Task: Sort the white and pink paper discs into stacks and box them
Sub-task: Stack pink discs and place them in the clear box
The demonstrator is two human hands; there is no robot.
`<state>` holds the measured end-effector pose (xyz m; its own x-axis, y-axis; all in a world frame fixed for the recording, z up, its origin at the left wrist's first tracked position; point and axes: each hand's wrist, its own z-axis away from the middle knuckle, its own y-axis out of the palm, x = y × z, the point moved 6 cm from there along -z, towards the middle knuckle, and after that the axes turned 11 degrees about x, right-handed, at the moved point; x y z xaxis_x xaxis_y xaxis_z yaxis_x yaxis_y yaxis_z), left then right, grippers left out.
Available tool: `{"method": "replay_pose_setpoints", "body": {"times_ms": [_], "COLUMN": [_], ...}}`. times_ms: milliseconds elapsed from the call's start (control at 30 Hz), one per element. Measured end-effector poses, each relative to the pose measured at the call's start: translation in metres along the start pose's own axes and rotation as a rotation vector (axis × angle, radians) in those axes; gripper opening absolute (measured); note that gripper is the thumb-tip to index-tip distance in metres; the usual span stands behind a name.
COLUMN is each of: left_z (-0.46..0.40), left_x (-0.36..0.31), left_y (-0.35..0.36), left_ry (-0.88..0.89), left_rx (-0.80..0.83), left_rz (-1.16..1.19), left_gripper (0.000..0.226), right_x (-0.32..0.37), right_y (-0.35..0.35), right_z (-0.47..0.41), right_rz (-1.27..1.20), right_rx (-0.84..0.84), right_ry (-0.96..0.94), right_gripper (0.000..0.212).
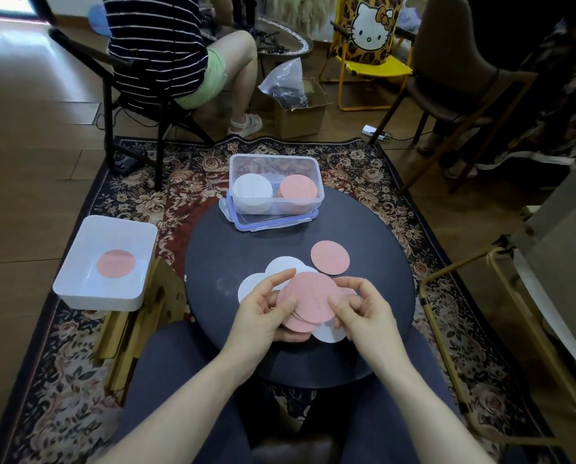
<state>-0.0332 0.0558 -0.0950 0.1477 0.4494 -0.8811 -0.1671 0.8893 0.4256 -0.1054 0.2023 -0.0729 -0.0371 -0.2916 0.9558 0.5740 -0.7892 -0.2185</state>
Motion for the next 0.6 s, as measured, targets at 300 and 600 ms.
{"method": "replay_pose_setpoints", "body": {"times_ms": [300, 600], "left_z": [0.002, 0.01], "left_x": [0.0, -0.008], "left_y": [-0.005, -0.019], "left_ry": [0.042, 0.092], "left_rx": [-0.122, -0.326], "left_rz": [0.055, 0.095], "left_gripper": [0.047, 0.034], "right_x": [-0.01, -0.019], "right_y": [-0.04, -0.052], "right_z": [-0.021, -0.023], "right_rz": [0.223, 0.435], "right_rx": [-0.208, -0.145], "right_ry": [0.084, 0.112], "right_gripper": [0.016, 0.026]}}
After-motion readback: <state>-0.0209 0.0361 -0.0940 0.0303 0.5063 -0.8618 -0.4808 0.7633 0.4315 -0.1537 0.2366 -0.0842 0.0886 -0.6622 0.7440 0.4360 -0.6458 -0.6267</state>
